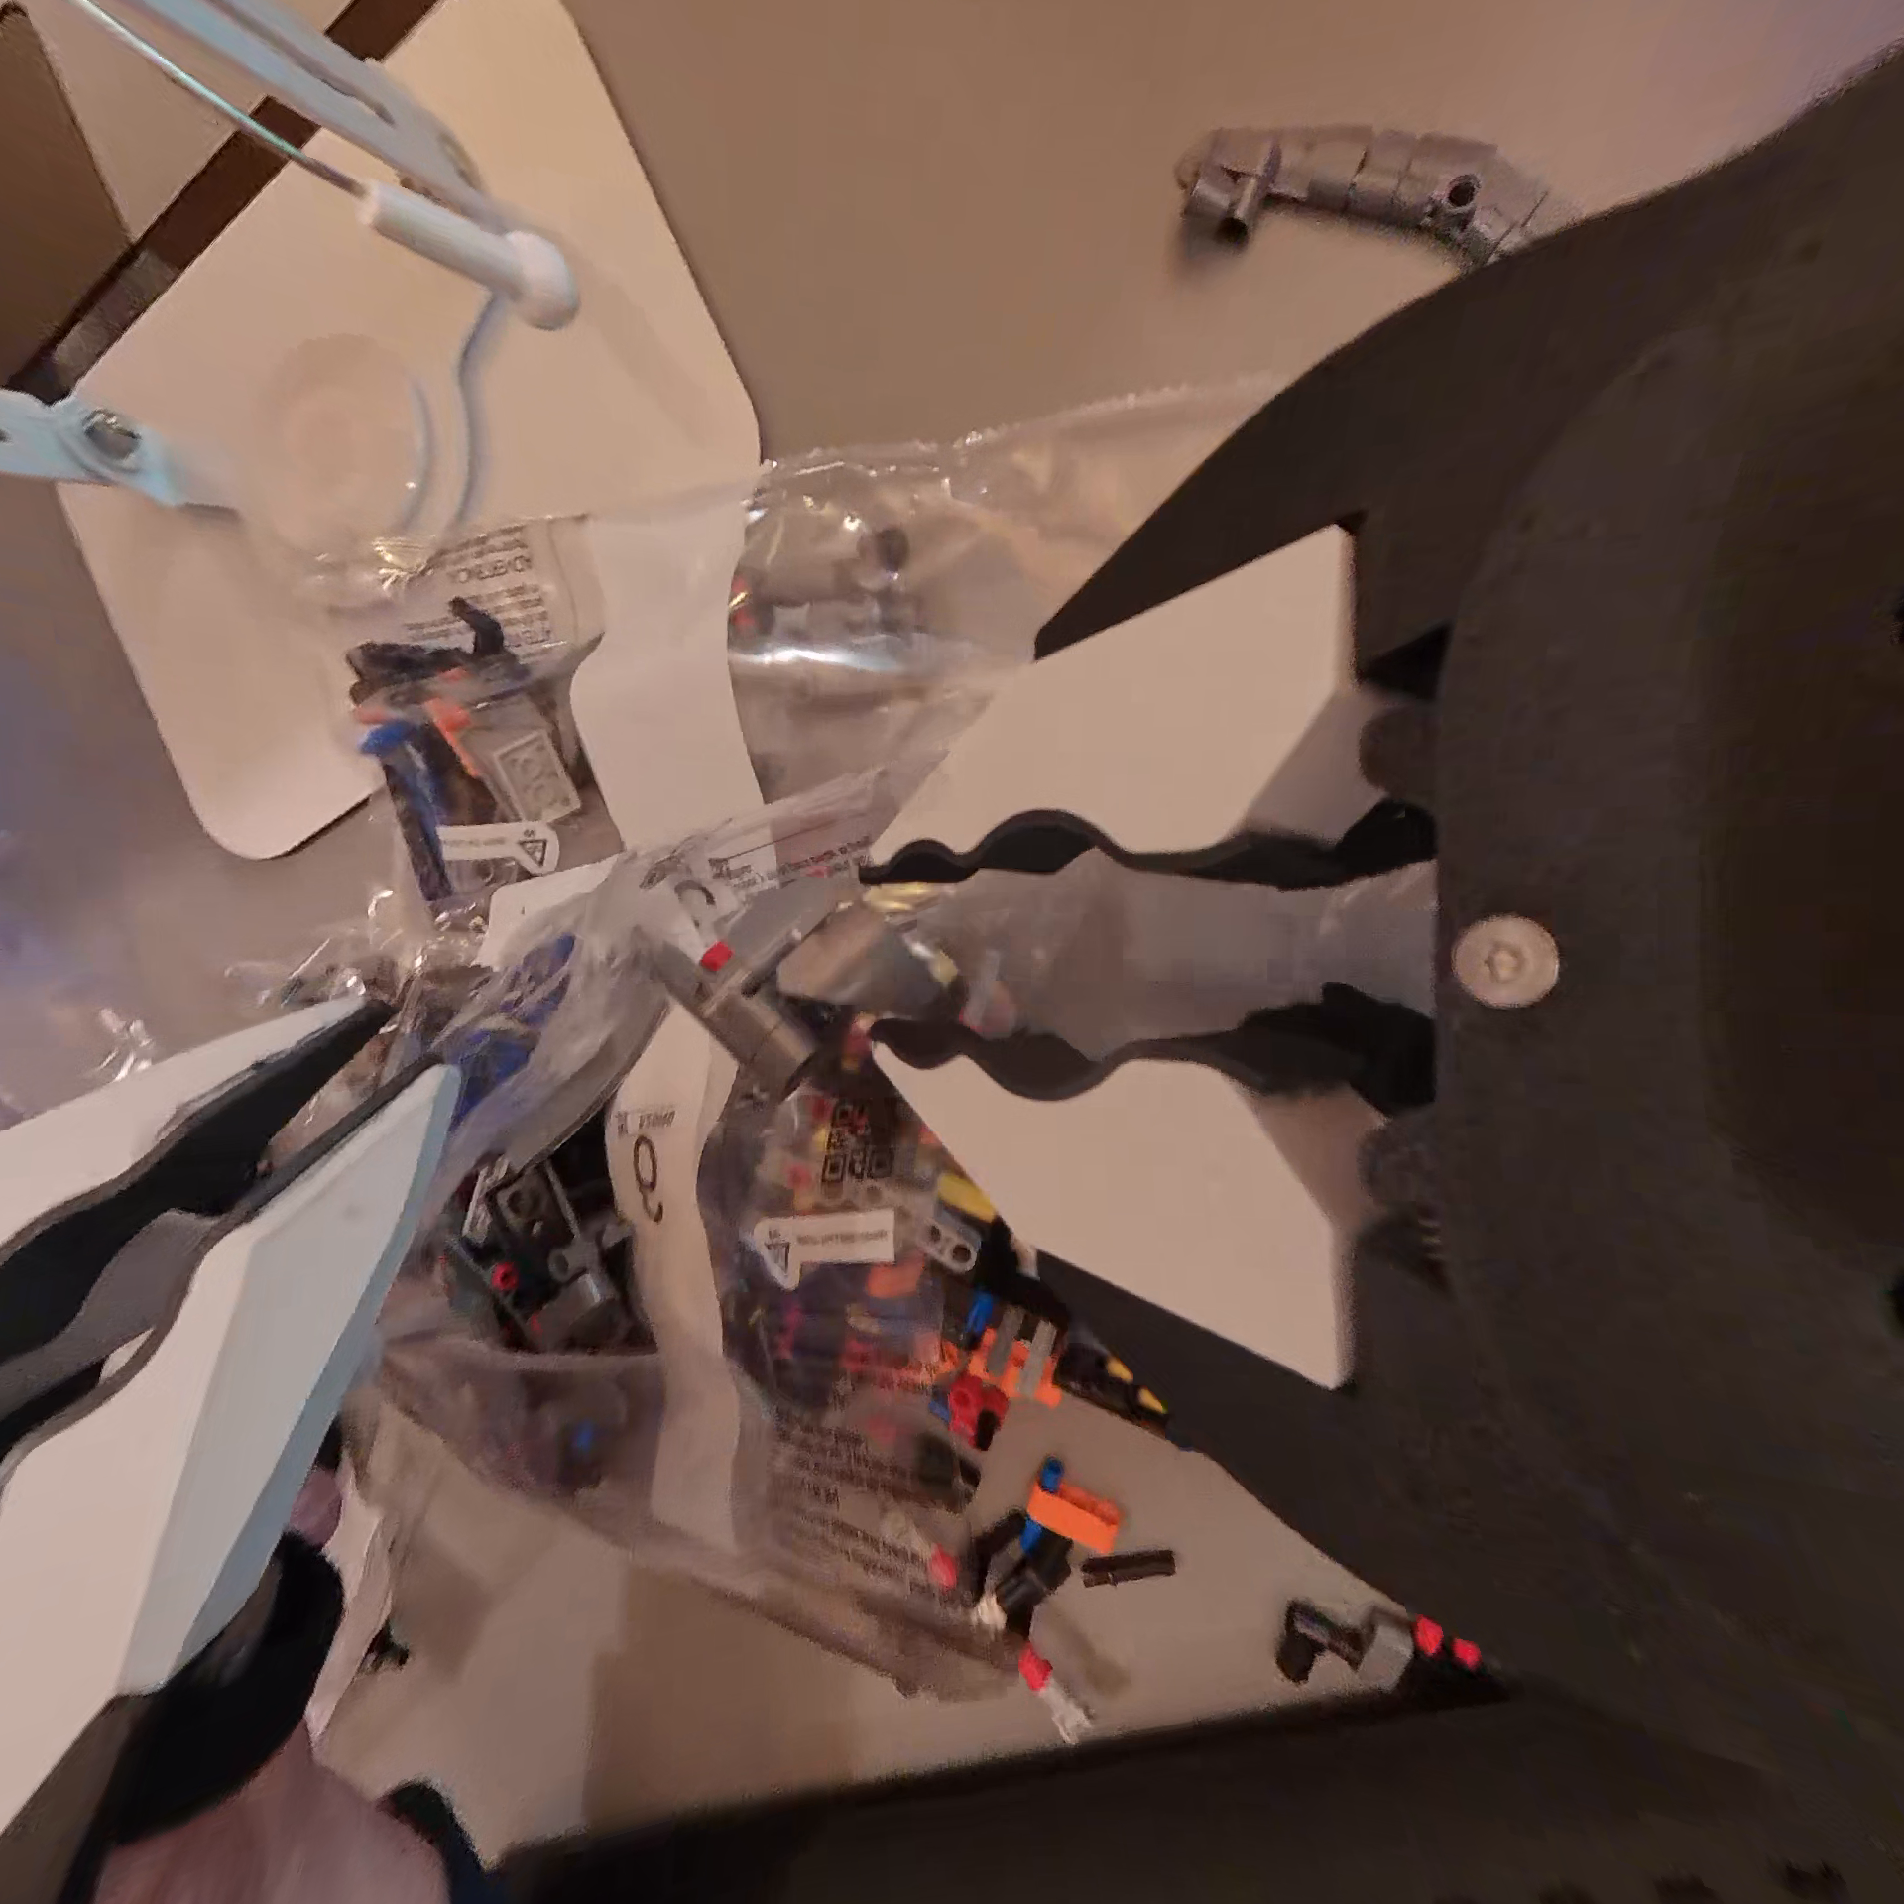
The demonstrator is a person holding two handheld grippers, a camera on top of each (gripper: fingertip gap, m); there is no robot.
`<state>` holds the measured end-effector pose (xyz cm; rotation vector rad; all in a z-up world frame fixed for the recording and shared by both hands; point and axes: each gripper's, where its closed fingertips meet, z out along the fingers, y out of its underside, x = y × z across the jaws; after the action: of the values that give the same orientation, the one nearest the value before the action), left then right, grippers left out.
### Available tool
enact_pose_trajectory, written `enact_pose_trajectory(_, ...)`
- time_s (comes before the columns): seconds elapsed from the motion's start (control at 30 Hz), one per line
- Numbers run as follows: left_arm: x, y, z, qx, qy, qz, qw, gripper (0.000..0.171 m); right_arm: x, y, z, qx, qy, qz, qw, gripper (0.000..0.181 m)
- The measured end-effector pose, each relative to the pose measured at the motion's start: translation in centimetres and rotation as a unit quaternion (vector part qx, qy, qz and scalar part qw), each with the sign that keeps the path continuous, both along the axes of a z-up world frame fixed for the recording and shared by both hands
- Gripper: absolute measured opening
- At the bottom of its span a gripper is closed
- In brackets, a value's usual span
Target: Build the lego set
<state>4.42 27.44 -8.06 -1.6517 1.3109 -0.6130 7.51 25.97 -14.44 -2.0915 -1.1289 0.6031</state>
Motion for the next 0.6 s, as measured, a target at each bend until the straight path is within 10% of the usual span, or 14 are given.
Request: enact_pose_trajectory(0.6,0.9,-2.0,1.5,-0.019,-0.047,-0.054,0.997,0.028,1.0,-1.0,6.9,0.173,0.032,0.046,0.983,0.010)
